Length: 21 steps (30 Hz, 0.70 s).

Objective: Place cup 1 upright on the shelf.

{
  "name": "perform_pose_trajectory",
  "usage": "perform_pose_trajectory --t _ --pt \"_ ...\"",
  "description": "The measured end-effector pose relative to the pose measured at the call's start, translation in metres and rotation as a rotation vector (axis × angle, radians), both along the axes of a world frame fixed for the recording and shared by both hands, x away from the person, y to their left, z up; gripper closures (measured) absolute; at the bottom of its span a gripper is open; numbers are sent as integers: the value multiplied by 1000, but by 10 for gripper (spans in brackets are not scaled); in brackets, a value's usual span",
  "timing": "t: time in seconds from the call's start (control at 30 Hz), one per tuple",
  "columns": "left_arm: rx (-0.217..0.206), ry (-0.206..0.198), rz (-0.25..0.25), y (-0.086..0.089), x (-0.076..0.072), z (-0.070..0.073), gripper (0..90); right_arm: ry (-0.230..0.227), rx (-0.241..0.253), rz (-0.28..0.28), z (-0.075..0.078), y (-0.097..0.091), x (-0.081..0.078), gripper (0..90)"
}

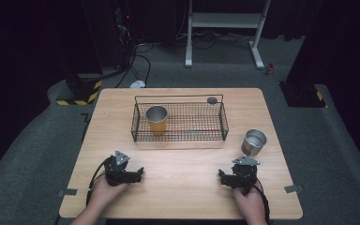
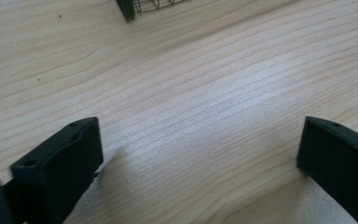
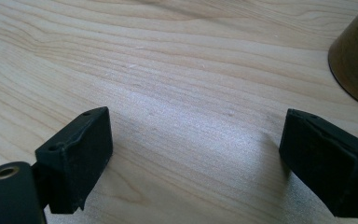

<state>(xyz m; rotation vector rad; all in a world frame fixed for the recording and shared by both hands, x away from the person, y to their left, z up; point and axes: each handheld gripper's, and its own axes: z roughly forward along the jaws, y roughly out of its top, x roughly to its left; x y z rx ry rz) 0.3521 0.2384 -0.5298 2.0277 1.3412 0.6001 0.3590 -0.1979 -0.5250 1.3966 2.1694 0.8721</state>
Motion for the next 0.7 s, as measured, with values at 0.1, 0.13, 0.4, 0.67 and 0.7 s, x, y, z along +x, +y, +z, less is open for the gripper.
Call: perform_pose_trajectory --t 0.1,0.13,0.4,0.67,0.7 --pt "-20 20 0 2 2 0 2 0 0 0 0 0 0 95" --pt "-20 20 0 2 2 0 1 0 0 0 0 0 0 95" --pt "-15 17 3 3 3 0 1 -24 -14 -37 1 -3 0 97" --pt "-21 18 6 3 3 0 5 -66 -4 -56 6 -9 -6 104" --pt "-20 18 6 3 3 0 5 -66 -5 -57 7 -10 -6 104"
